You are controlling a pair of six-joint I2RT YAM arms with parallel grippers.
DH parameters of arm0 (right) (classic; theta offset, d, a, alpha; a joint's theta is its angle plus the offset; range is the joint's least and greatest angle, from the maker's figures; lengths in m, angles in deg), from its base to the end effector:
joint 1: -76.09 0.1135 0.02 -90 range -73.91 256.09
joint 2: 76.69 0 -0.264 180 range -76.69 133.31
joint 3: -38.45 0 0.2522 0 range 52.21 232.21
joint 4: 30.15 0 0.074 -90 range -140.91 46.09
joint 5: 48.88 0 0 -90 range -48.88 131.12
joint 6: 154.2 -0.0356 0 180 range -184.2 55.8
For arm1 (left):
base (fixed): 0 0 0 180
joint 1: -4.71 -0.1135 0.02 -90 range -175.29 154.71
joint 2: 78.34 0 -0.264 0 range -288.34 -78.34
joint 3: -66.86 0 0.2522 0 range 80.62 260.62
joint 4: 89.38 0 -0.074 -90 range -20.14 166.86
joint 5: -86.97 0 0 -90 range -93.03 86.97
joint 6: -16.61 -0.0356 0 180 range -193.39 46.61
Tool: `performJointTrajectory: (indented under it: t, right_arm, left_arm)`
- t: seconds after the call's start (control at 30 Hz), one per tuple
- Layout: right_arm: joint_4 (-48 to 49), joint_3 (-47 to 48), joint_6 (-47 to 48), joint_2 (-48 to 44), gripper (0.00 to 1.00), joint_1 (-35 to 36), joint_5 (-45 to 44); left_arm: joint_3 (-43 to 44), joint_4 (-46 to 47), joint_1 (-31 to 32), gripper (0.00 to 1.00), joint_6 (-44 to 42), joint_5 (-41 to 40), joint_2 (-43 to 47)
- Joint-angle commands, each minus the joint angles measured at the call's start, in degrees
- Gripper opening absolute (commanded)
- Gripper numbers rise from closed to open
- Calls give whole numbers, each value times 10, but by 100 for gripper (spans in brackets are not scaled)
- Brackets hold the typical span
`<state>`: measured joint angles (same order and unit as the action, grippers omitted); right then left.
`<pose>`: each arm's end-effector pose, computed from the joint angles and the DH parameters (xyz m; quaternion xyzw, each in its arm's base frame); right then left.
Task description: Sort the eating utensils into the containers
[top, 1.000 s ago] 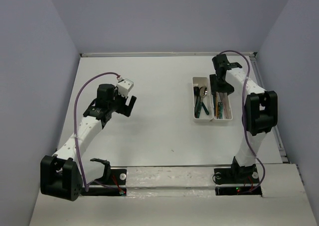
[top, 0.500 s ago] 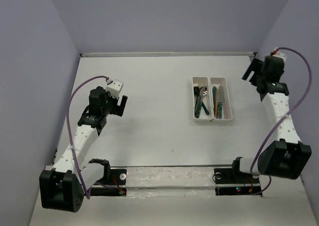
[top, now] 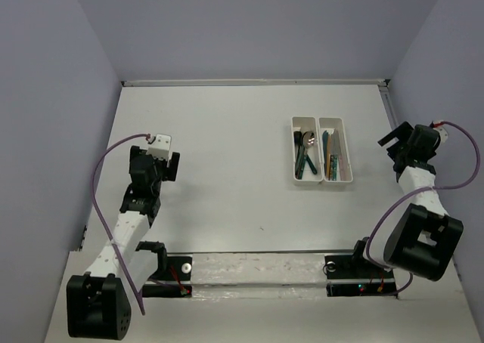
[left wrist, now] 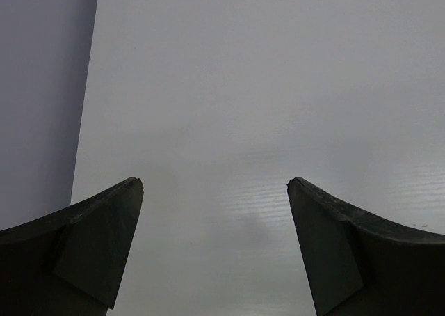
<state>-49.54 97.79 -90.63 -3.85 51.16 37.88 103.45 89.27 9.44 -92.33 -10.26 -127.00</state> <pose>0.2525 -0.1196 0.2474 0.3927 0.7854 -0.0186 0.4781 0.1983 -0.0119 0.2336 0.1224 0.7747 0.1256 0.6075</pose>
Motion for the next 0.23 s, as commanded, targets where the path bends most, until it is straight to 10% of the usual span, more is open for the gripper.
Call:
performJointTrajectory:
  t: [0.0, 0.2]
  right_arm:
    - [80, -32, -24, -9, 93, -1, -19]
    - [122, -68, -27, -9, 91, -1, 11]
  left_arm:
    - [-21, 110, -5, 99, 5, -38, 10]
    - [-51, 157, -9, 99, -5, -83, 13]
